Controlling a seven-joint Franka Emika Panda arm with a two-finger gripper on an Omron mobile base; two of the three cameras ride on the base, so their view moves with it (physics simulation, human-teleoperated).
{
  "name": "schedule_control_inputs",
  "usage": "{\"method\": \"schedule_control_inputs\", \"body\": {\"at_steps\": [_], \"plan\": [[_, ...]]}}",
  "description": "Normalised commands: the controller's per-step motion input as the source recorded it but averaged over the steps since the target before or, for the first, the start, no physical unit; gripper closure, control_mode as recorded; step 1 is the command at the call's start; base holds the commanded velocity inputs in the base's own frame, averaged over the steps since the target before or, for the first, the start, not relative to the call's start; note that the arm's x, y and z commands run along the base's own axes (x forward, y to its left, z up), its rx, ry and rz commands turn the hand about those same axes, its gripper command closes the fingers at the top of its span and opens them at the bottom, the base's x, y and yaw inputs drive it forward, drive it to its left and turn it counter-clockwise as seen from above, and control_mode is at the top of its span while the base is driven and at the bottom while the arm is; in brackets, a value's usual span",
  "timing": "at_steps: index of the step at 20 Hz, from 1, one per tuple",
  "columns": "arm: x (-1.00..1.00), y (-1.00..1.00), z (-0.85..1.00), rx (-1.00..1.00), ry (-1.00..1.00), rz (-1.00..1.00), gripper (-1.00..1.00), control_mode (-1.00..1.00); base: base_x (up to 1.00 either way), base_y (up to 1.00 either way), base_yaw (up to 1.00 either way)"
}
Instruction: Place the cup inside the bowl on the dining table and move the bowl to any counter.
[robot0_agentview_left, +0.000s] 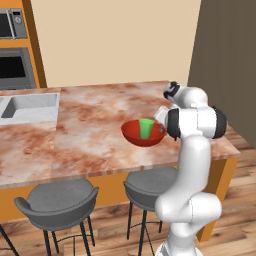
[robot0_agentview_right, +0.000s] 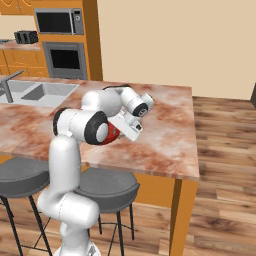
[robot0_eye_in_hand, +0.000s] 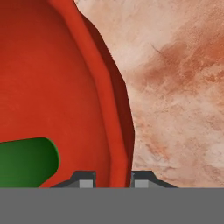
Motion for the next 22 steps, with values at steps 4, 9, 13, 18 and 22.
{"method": "schedule_control_inputs", "body": {"at_steps": [4, 9, 13, 18, 22], "plan": [[-0.38, 0.0, 0.09, 0.0, -0.02, -0.04, 1.0, -1.0, 0.0, 0.0, 0.0], [-0.23, 0.0, 0.12, 0.0, -0.05, -0.01, 1.0, -1.0, 0.0, 0.0, 0.0], [-0.22, 0.0, 0.14, 0.0, -0.08, 0.0, 1.0, -1.0, 0.0, 0.0, 0.0], [-0.3, 0.0, 0.13, 0.0, -0.1, 0.0, 1.0, -1.0, 0.0, 0.0, 0.0], [-0.31, 0.0, 0.12, 0.0, -0.12, 0.0, 1.0, -1.0, 0.0, 0.0, 0.0]]}}
